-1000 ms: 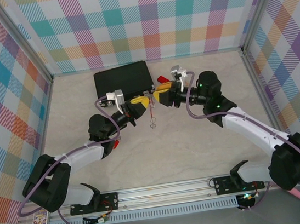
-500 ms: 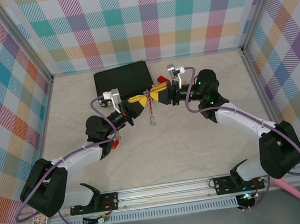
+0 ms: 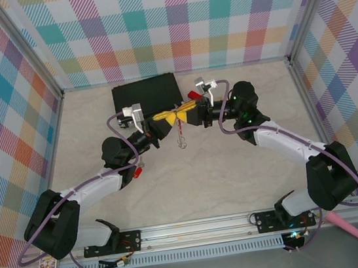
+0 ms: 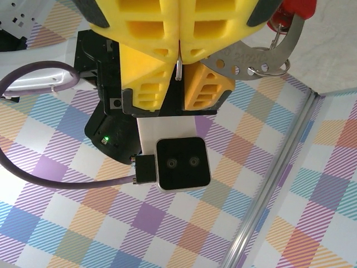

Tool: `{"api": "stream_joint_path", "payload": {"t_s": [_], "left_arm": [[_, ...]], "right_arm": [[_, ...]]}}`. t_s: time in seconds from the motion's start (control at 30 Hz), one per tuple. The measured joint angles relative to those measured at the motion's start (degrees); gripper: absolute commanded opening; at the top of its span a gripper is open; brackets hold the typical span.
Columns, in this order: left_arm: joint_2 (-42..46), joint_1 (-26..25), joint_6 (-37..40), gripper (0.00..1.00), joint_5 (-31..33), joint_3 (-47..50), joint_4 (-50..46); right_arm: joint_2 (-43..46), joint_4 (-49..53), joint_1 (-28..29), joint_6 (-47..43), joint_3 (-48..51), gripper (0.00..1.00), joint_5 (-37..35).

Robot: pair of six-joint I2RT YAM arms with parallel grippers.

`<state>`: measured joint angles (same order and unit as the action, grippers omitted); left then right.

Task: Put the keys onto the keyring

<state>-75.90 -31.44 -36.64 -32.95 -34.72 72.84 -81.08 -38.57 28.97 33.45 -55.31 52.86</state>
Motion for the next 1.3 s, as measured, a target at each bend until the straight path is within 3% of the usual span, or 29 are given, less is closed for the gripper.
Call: {"api": "stream_joint_path", "payload": {"t_s": [0.1,0.2,0.27,0.4,0.53,0.87,1.3], "left_arm": [[0.00,-0.04,0.00,0.00,0.02,0.00,0.00],[0.00,-0.04,-0.02,0.00,0.46,0.00,-0.02],[0.00,-0.02,-0.04,0.02,0.48,-0.04,-0.04],[0.00,-0.02,-0.04,0.25,0.39,-0.15,-0.90],[0.02,0.50,0.61,0.33,-1.22,-1.16,-4.74],[3.50,4.04,7.67,0.32,-6.91,-1.20,-17.38],[8.61,4.61,19.80,0.32,-10.56,1.49,-29.49]], "right_arm": [[0.00,0.07,0.33,-0.26,-0.15,0.13,0.17],[0.00,0.07,0.48,-0.94,-0.31,0.00,0.31],[0.02,0.31,0.48,-1.33,-0.42,0.00,0.31],[0.24,2.86,0.52,-2.93,-0.79,0.00,0.09],[1.33,9.88,0.66,-7.28,-0.96,0.00,-1.40],[3.15,35.45,1.14,-24.02,-5.35,0.00,-4.52],[-1.01,69.48,5.92,-49.55,-17.70,0.00,-18.53]]}}
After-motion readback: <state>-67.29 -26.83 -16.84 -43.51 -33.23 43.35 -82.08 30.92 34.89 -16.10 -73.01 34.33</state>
